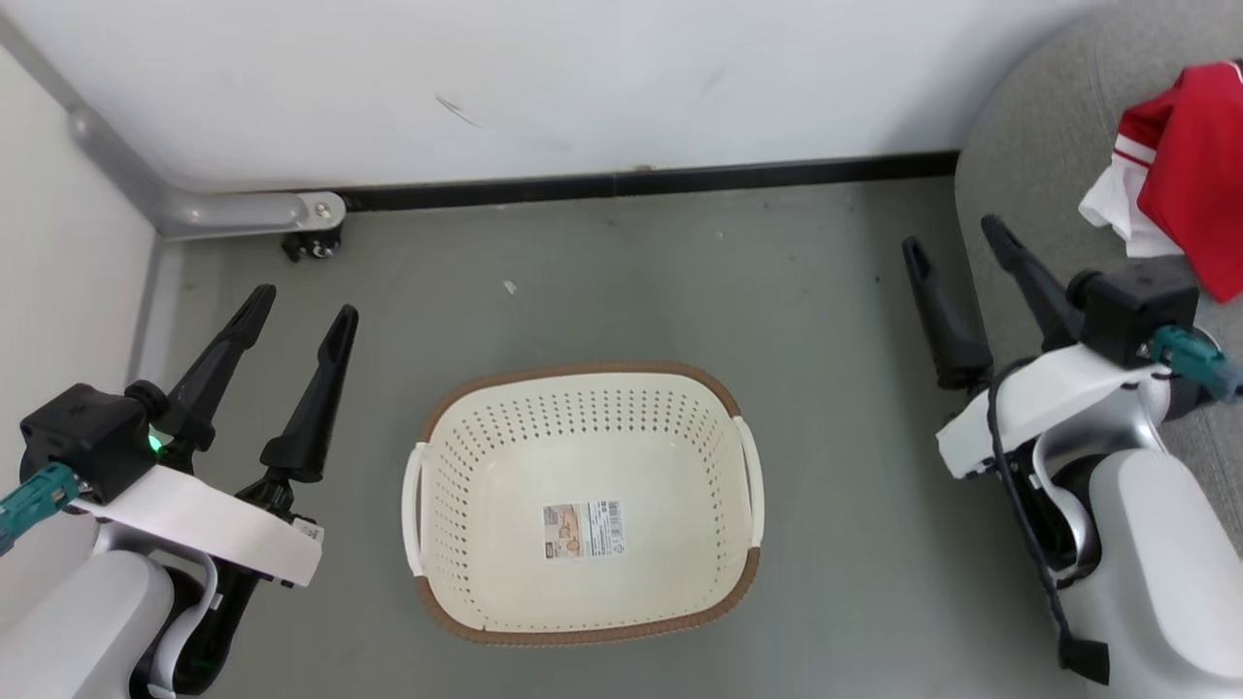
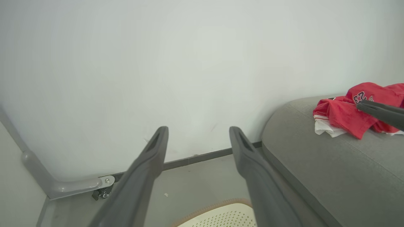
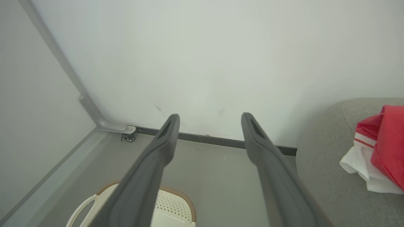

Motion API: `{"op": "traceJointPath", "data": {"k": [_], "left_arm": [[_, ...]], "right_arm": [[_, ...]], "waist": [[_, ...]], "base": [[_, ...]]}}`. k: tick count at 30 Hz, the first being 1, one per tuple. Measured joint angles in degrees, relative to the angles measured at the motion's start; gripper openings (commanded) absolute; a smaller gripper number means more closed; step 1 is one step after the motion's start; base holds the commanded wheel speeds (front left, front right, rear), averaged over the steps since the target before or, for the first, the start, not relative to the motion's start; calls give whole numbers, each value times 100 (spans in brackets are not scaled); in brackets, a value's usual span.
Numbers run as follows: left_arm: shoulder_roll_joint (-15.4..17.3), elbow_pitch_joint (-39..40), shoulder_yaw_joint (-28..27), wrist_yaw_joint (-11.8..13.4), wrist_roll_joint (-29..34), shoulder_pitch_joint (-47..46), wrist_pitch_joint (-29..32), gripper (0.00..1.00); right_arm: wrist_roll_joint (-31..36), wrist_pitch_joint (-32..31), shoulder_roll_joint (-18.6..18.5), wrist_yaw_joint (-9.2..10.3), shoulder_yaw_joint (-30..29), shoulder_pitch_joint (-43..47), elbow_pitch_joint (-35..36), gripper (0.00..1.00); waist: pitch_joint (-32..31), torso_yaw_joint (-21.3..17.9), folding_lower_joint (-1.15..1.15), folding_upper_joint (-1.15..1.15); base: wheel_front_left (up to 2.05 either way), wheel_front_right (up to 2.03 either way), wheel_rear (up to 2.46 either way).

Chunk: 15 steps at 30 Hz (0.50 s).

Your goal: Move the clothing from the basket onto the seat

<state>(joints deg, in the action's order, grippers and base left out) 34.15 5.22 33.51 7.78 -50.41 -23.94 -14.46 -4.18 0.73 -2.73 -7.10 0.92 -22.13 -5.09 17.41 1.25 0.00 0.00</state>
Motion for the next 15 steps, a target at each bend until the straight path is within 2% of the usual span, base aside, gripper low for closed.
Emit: {"op": "traceJointPath", "data": {"k": [8, 15], "left_arm": [[-333, -126, -525, 25, 20, 377, 0, 100], [-660, -241, -979, 63, 283, 744, 0, 100]], "right_arm": [[-42, 592, -2, 1, -225, 335, -148, 100], [-82, 1125, 7, 1, -226, 823, -331, 100]], "waist": [[-336, 174, 0, 0], [-649, 322, 0, 0]], "base": [[0, 0, 0], [0, 0, 0]]}}
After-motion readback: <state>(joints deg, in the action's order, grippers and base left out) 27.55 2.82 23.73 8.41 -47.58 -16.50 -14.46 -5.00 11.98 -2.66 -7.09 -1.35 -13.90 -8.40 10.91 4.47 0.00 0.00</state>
